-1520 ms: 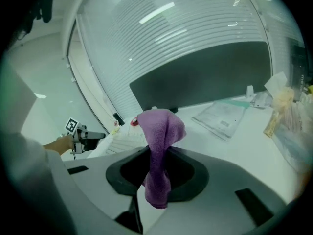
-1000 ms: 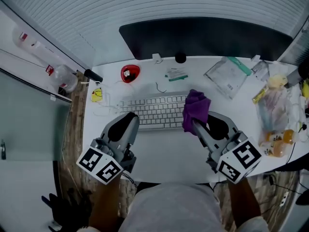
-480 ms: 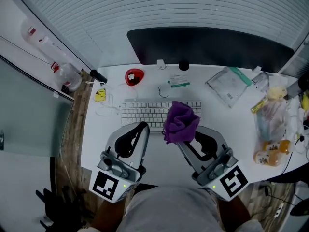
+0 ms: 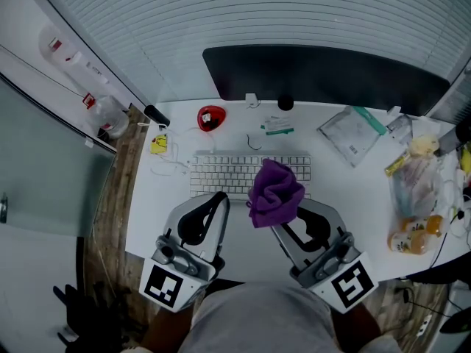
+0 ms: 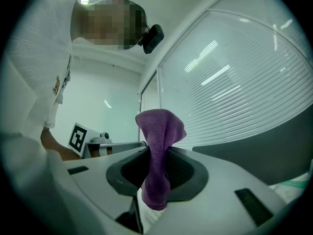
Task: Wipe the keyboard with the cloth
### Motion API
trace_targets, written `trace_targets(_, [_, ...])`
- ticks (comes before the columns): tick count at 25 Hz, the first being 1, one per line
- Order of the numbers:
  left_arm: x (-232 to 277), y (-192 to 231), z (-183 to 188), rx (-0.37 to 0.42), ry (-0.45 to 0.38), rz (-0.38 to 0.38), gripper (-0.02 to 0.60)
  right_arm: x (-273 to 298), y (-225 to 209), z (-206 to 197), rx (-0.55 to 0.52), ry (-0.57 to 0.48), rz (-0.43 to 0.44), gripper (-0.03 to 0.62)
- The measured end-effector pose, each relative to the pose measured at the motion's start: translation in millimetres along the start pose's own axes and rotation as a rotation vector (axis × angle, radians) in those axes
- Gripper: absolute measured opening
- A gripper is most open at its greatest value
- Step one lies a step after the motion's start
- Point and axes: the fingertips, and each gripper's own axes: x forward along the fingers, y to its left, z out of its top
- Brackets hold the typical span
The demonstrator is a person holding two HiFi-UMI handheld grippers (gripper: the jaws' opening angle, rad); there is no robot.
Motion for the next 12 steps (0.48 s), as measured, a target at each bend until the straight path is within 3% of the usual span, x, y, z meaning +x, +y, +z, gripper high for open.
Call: trace_targets(12, [-11, 5, 7, 0.003, -0.010, -0.007, 0.015, 4, 17, 0, 0.002, -0.006, 0.001, 0.083])
